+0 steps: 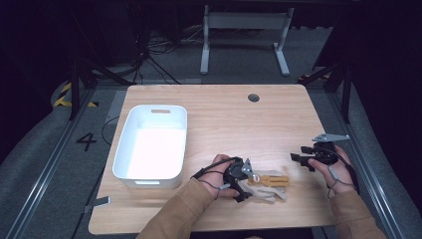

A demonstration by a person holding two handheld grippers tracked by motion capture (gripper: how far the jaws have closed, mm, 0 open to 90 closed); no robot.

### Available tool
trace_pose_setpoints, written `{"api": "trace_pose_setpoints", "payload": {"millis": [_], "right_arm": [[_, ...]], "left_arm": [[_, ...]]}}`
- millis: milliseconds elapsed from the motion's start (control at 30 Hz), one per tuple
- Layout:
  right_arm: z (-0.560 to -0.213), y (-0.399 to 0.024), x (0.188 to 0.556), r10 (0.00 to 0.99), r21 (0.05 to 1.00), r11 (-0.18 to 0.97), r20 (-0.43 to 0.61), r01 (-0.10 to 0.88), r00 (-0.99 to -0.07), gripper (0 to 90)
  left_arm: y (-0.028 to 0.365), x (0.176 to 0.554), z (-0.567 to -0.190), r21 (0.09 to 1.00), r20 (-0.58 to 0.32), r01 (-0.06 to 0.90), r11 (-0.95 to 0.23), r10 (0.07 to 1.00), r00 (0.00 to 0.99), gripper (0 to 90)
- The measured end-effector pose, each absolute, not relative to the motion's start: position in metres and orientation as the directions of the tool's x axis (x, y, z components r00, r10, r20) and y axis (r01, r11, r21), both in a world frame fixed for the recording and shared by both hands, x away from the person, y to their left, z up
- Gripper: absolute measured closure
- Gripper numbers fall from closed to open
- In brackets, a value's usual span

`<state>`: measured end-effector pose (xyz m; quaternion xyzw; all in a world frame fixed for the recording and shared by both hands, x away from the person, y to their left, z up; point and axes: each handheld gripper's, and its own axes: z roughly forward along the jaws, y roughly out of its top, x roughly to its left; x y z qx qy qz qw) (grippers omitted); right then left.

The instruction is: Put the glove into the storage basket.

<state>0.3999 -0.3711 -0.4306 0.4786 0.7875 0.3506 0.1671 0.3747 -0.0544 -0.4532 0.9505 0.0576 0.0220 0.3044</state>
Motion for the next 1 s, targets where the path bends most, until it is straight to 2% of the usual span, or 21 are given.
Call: {"api": "trace_pose_setpoints", "payload": {"millis": [500, 733, 1000], "right_arm": [[-0.431, -0.371, 0.400, 0.870, 0.711, 0.299, 0.071, 0.637, -0.487, 39.4], [-0.432, -0.371, 0.400, 0.870, 0.707, 0.302, 0.069, 0.639, -0.488, 39.4], [-0.433, -0.371, 0.400, 0.871, 0.704, 0.304, 0.069, 0.642, -0.487, 39.4]], "left_arm": [[-0.058, 0.376, -0.464, 0.634, -0.037, 0.122, -0.763, 0.128, 0.991, 12.2], [-0.058, 0.377, -0.472, 0.691, -0.026, 0.102, -0.716, 0.116, 0.993, 6.4], [-0.059, 0.374, -0.473, 0.688, -0.021, 0.113, -0.717, 0.136, 0.990, 4.9]]}}
